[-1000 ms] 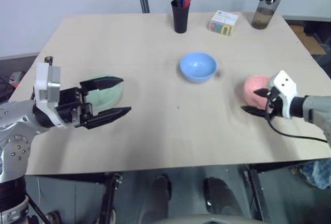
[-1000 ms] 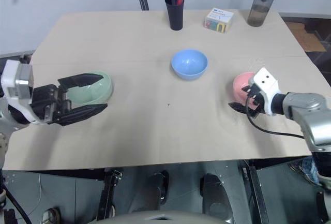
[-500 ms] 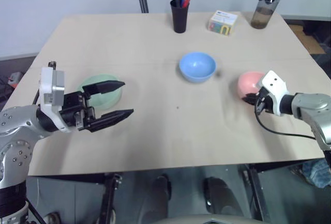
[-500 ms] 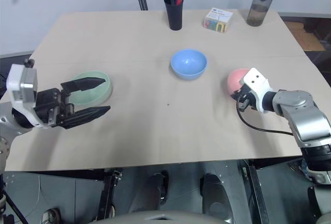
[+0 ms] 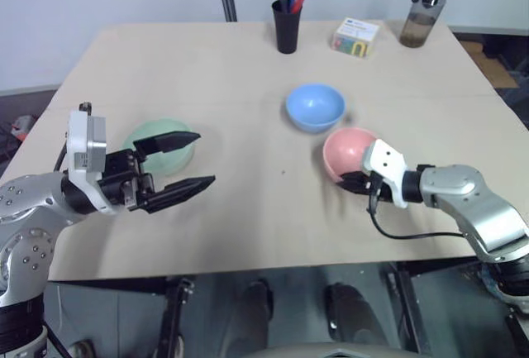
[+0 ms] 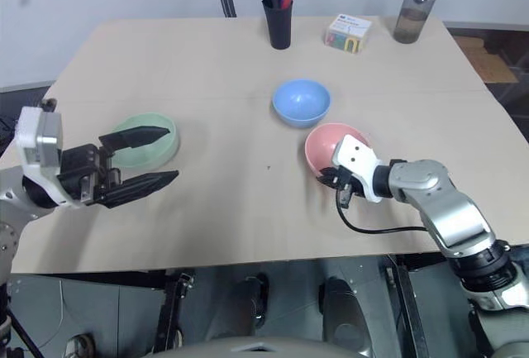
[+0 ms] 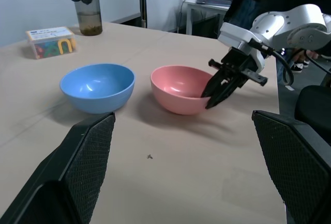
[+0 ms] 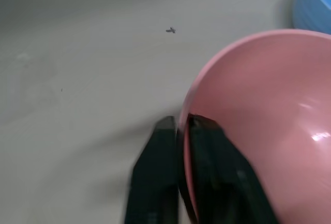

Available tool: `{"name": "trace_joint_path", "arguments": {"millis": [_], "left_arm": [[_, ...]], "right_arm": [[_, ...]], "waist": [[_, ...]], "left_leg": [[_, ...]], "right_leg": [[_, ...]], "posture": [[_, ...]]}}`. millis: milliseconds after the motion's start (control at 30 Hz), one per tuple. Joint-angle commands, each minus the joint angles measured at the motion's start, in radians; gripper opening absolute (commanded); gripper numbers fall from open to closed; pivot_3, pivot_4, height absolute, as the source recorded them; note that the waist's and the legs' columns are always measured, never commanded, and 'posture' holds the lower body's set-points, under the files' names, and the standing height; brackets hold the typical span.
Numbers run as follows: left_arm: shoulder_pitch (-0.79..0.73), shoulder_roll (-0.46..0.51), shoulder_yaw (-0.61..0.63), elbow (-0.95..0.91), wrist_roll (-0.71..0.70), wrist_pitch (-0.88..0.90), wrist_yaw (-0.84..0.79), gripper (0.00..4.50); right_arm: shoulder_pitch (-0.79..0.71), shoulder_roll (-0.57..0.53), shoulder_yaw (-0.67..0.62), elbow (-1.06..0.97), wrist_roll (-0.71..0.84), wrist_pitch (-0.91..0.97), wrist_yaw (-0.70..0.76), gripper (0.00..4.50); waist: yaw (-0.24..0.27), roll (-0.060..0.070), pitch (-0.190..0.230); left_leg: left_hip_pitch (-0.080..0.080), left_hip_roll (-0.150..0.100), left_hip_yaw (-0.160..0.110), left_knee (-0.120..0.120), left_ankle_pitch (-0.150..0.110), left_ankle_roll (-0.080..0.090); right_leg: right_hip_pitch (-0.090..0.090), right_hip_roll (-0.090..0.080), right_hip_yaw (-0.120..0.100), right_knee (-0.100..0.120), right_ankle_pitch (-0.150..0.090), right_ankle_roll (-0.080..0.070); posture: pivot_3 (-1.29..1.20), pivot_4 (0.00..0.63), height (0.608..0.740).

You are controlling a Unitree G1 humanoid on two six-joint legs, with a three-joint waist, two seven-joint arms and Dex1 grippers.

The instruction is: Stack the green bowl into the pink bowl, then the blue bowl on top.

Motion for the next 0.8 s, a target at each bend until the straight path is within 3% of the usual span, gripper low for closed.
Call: {"name": "trace_joint_path", "arguments": {"millis": [33,167,200,300,333,433,567,667,800], "left_arm": [[0.009,0.005,0.041,-0.032,-0.012,-0.009,0.016,4.5],[0.023,-0.003,0.05,-0.031,-0.01,-0.007,0.038,4.5],[0.027,-0.007,0.052,-0.032,-0.002,-0.006,0.055,4.5],[0.043,-0.024,0.043,-0.043,0.154,-0.032,0.234,4.5],[0.055,-0.017,0.028,-0.062,0.294,-0.045,0.354,4.5],[0.084,0.024,-0.007,-0.12,0.535,0.09,0.615,4.5],[0.024,0.072,-0.098,-0.152,0.621,0.33,0.735,4.5],[-0.052,0.057,-0.169,-0.18,0.624,0.505,0.79,4.5],[-0.113,0.04,-0.245,-0.214,0.634,0.614,0.82,4.5]], "right_arm": [[-0.041,0.007,-0.015,-0.011,0.001,-0.006,0.004,2.27],[-0.046,-0.001,-0.028,-0.029,0.016,0.004,0.017,3.8],[-0.043,-0.005,-0.034,-0.039,0.021,0.004,0.021,4.37],[-0.023,0.006,-0.113,-0.091,0.073,-0.034,0.019,4.44],[-0.014,0.01,-0.15,-0.107,0.112,-0.067,0.042,4.44],[0.005,-0.007,-0.219,-0.136,0.176,-0.105,0.089,4.44],[0.005,-0.005,-0.239,-0.129,0.175,-0.18,0.099,4.44],[0.003,-0.002,-0.237,-0.113,0.173,-0.215,0.105,4.44],[0.004,-0.008,-0.235,-0.093,0.17,-0.243,0.114,4.44]], "waist": [[0.001,0.0,0.0],[0.002,0.0,0.0],[0.002,0.0,0.0],[0.004,0.0,0.0],[0.004,0.0,0.0],[0.004,-0.001,0.0],[0.004,-0.001,0.0],[0.007,-0.002,0.0],[0.005,-0.002,0.0]], "left_leg": [[0.0,0.0,0.0,0.0,0.0,0.0],[0.0,0.0,0.0,0.0,0.0,0.0],[0.0,0.0,-0.001,0.0,0.0,0.0],[0.0,0.0,-0.001,0.0,0.0,0.0],[0.0,0.0,-0.001,0.0,0.0,0.0],[0.0,0.0,-0.001,0.0,0.0,0.0],[0.0,0.0,-0.001,0.0,0.0,0.0],[0.0,0.0,-0.002,0.0,0.0,0.0],[0.0,-0.001,-0.002,0.0,0.0,0.0]], "right_leg": [[0.0,0.0,0.0,0.0,0.0,0.0],[0.0,0.0,0.0,0.0,0.0,0.0],[0.0,0.0,0.0,0.0,0.0,0.0],[0.0,0.0,0.0,0.0,0.0,0.0],[0.0,0.0,0.0,0.0,0.0,0.0],[0.001,0.0,0.0,0.0,0.0,0.001],[0.001,0.0,-0.001,0.0,0.0,0.001],[0.001,0.0,-0.002,0.0,0.0,0.001],[0.001,0.0,-0.002,0.0,0.002,0.005]], "posture": [[0.0,0.15,0.74],[0.0,0.15,0.74],[0.0,0.15,0.74],[0.0,0.15,0.74],[0.0,0.15,0.74],[0.0,0.15,0.74],[0.0,0.15,0.74],[0.0,0.15,0.74],[0.0,0.15,0.74]]}}
